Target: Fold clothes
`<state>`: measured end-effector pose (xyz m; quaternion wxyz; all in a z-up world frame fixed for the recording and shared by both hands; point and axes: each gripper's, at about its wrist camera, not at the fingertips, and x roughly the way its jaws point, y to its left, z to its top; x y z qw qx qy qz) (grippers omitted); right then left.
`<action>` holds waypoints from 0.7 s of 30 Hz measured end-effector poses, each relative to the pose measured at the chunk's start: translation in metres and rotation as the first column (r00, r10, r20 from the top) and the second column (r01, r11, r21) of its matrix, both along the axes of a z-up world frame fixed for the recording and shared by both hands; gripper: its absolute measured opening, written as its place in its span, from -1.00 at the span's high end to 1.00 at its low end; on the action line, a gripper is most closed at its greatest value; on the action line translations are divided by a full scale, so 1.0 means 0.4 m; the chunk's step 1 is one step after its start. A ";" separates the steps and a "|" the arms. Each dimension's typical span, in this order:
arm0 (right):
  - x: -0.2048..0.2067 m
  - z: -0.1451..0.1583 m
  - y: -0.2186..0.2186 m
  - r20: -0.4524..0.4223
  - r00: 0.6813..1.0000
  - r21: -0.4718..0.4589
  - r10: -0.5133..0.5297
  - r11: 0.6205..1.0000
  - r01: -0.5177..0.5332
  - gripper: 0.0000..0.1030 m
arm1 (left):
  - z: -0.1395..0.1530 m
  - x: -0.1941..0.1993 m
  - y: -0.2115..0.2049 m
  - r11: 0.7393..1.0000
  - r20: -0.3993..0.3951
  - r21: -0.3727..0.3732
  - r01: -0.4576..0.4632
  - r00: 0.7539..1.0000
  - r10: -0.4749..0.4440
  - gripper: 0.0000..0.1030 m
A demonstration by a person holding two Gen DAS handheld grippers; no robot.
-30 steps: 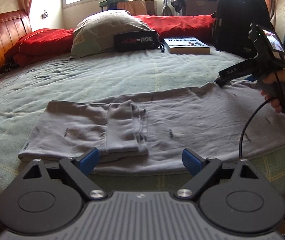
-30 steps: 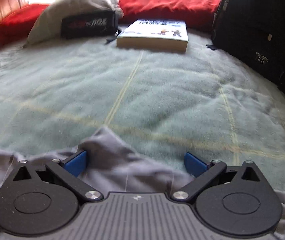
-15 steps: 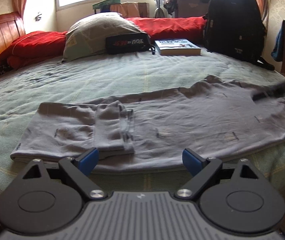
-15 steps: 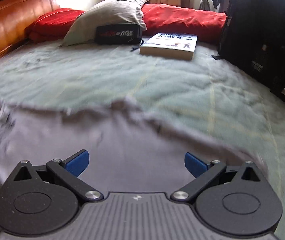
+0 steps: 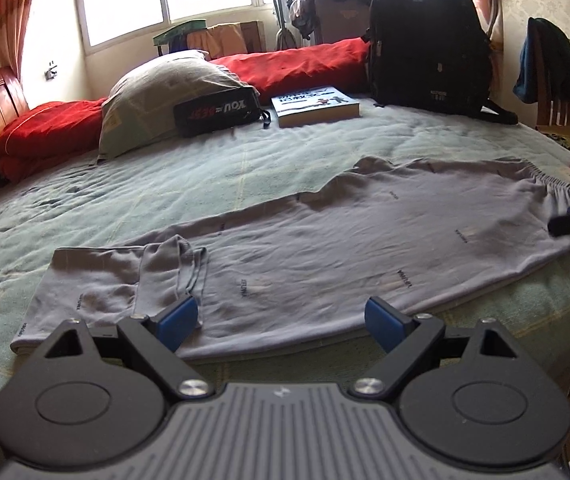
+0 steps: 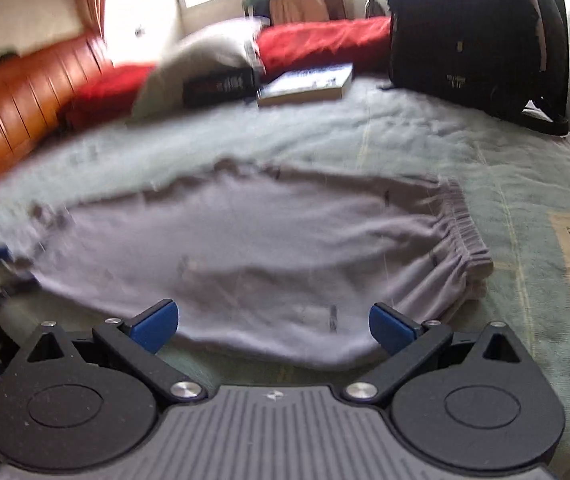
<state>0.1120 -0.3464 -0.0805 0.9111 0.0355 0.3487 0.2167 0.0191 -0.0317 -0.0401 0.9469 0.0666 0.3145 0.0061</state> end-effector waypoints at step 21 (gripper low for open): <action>-0.043 -0.034 0.078 0.035 0.999 -0.122 0.021 0.992 -0.016 -1.00 | -0.025 0.003 0.006 1.000 -0.015 0.007 -0.012 1.000 0.012 -0.76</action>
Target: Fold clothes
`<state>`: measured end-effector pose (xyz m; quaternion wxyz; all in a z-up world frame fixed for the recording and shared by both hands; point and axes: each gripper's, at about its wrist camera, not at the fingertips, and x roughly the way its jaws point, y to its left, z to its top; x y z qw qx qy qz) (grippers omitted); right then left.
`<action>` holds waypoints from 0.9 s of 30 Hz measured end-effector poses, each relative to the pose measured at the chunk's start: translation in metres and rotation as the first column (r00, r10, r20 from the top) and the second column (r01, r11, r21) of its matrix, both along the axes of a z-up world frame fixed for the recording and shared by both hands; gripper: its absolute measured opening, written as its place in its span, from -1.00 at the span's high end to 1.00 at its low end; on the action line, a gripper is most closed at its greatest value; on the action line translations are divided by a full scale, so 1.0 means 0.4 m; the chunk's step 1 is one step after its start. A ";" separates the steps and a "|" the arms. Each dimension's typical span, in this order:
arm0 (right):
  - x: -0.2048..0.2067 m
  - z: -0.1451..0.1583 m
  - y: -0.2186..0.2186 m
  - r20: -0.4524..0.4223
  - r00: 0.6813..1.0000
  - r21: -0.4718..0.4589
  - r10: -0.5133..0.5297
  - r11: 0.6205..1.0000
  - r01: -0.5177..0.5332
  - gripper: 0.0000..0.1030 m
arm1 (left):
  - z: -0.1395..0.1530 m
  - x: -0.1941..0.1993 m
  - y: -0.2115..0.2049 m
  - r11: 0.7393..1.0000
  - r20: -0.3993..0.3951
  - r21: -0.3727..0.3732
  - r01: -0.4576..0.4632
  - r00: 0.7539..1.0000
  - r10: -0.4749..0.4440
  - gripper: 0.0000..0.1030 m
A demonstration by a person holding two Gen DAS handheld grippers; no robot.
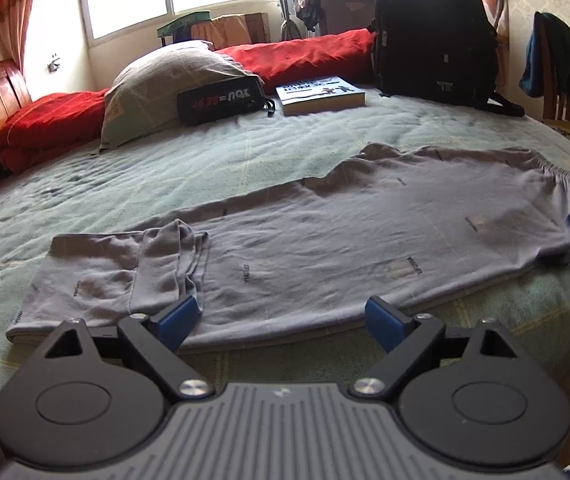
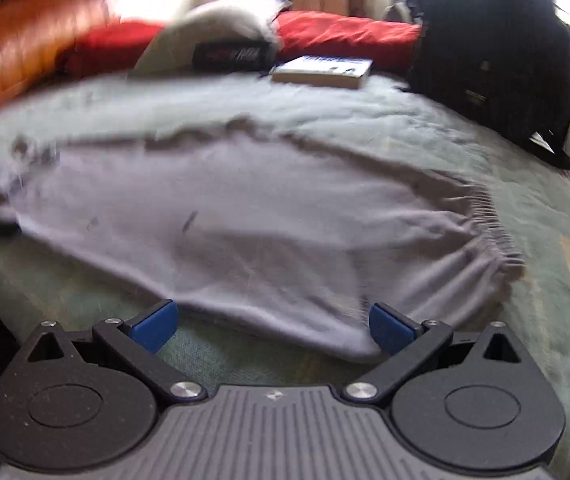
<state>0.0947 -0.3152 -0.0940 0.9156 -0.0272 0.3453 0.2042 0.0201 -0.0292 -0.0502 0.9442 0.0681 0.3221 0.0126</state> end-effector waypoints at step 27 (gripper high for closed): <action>0.109 -0.116 -0.313 -0.208 0.961 0.721 -0.183 0.635 0.277 -1.00 | 0.001 -0.001 -0.019 0.999 0.001 -0.022 0.032 0.999 -0.032 -0.76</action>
